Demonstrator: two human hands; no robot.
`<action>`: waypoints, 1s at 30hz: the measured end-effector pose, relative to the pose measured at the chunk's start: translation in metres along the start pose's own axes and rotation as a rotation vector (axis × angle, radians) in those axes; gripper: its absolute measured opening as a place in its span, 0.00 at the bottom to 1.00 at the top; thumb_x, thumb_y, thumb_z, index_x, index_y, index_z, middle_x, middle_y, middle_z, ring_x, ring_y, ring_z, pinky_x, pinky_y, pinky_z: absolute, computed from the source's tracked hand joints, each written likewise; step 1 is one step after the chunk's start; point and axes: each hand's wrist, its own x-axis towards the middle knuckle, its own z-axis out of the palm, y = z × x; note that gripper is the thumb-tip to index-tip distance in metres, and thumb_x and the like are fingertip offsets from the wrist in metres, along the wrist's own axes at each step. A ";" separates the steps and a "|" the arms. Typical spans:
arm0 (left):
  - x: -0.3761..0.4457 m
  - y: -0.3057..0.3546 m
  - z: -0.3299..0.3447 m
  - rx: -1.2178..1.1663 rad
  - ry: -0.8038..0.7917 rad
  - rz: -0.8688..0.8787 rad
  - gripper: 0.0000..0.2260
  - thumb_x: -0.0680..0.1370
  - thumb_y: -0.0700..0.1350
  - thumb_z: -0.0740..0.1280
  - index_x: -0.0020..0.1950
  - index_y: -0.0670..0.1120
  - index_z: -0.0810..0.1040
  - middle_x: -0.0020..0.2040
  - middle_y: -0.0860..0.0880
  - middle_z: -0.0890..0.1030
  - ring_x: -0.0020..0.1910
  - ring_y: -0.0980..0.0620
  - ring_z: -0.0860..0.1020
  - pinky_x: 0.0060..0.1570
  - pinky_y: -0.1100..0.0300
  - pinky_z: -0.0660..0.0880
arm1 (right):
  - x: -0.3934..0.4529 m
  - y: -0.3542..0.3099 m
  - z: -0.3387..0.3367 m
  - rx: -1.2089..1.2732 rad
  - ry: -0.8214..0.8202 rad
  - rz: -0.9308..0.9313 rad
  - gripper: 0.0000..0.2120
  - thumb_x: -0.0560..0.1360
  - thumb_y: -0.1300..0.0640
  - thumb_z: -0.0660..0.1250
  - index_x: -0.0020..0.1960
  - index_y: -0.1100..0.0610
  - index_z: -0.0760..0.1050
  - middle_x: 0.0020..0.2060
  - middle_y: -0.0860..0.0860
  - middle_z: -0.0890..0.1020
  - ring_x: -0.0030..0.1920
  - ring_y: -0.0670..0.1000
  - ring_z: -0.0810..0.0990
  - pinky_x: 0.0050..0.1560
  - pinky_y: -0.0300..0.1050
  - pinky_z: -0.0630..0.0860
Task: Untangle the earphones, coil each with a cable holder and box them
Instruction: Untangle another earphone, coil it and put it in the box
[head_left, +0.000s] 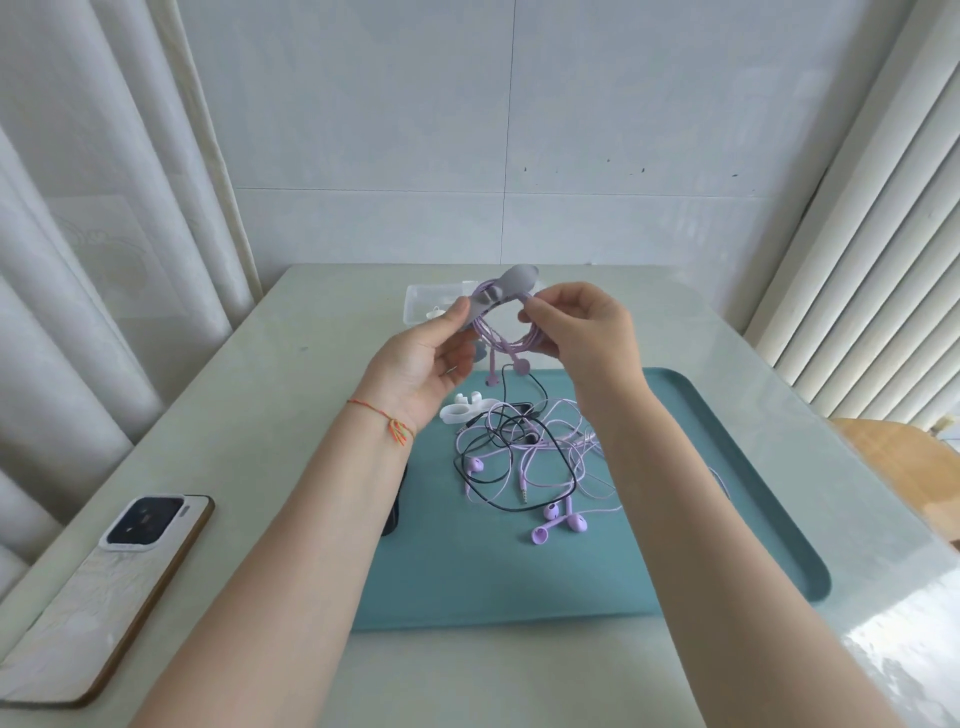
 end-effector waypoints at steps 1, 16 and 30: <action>0.000 0.000 0.001 -0.013 0.004 0.018 0.06 0.77 0.47 0.69 0.45 0.45 0.80 0.37 0.49 0.80 0.33 0.54 0.77 0.38 0.64 0.74 | -0.001 0.000 0.002 -0.005 -0.030 0.014 0.02 0.74 0.66 0.70 0.44 0.63 0.77 0.34 0.55 0.82 0.30 0.49 0.79 0.42 0.46 0.83; -0.030 0.031 0.021 0.349 -0.104 0.215 0.12 0.79 0.45 0.65 0.57 0.40 0.81 0.41 0.45 0.85 0.29 0.48 0.77 0.25 0.65 0.71 | 0.003 -0.036 -0.037 -0.182 -0.296 0.071 0.19 0.73 0.52 0.72 0.61 0.57 0.74 0.53 0.55 0.82 0.53 0.53 0.82 0.54 0.48 0.79; -0.019 0.047 0.031 0.464 -0.109 0.247 0.09 0.76 0.47 0.70 0.52 0.43 0.83 0.42 0.48 0.85 0.37 0.52 0.82 0.37 0.63 0.78 | 0.022 -0.053 -0.043 -0.424 -0.299 -0.067 0.09 0.72 0.57 0.74 0.50 0.60 0.82 0.38 0.54 0.83 0.39 0.48 0.80 0.40 0.38 0.76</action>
